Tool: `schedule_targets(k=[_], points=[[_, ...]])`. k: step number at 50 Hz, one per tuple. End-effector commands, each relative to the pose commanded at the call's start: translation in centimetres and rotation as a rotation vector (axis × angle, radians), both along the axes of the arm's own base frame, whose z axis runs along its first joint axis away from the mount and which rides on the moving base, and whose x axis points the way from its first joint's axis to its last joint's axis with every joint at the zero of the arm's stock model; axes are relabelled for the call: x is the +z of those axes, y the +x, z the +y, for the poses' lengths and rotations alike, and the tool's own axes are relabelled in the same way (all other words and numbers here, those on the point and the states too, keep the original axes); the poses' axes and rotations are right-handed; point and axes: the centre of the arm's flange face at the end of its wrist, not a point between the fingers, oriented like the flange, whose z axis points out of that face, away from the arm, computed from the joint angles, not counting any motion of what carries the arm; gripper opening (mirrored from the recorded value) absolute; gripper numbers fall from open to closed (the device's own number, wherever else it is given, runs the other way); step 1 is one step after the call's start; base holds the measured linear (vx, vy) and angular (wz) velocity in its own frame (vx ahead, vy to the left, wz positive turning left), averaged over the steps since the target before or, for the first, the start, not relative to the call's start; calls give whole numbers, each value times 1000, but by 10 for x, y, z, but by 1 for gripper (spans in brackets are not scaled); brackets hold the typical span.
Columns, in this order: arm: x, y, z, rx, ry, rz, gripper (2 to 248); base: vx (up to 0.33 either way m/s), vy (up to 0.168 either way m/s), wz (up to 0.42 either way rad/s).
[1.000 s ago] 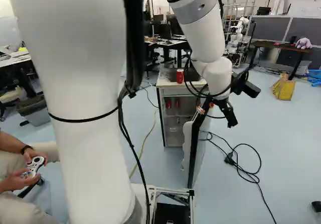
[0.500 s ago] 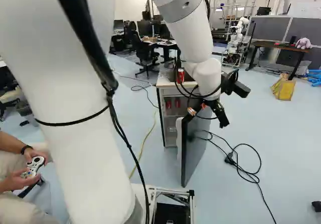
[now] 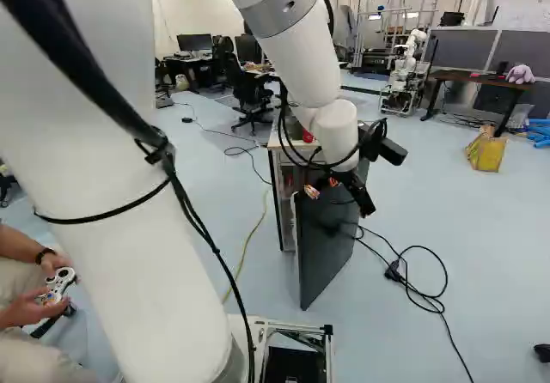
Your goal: Grab a drink from the fridge
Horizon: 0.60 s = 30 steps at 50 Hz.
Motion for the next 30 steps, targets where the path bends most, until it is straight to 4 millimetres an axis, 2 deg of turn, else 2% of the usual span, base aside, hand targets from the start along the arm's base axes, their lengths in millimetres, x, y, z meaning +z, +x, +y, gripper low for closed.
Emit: schedule_targets(k=[30], points=[[0, 3, 47, 92, 3, 4, 247, 0, 0, 0]])
